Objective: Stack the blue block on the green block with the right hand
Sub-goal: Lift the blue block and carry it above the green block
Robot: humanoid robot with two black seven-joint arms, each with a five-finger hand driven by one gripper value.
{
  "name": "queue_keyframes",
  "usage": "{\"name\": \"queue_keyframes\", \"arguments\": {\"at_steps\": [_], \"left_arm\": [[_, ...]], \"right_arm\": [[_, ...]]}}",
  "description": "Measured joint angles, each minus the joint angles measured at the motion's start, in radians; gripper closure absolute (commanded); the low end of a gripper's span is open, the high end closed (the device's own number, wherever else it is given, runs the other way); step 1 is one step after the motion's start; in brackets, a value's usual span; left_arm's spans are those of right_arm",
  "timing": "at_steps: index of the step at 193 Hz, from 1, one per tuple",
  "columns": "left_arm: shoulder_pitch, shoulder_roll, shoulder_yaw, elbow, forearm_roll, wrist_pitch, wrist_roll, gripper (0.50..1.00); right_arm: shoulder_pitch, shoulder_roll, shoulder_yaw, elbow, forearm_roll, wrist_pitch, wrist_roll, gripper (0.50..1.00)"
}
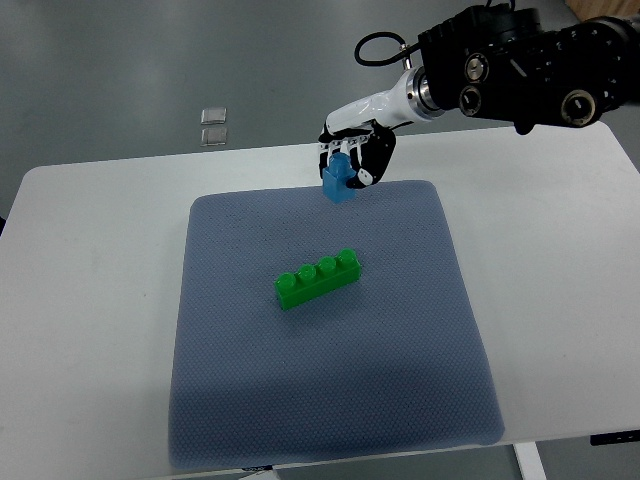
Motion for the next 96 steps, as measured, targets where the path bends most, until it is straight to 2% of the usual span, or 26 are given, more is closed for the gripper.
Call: {"name": "queue_keyframes", "arguments": {"at_steps": [36, 96], "left_arm": [[0.000, 0.000, 0.000, 0.000, 0.000, 0.000, 0.000, 0.500], [0.001, 0.000, 0.000, 0.000, 0.000, 0.000, 0.000, 0.500]], "right_arm": [[-0.024, 0.054, 0.017, 0.003, 0.003, -0.024, 0.003, 0.951], [-0.086, 0.053, 0.023, 0.049, 0.001, -0.125, 0.003, 0.951]]}}
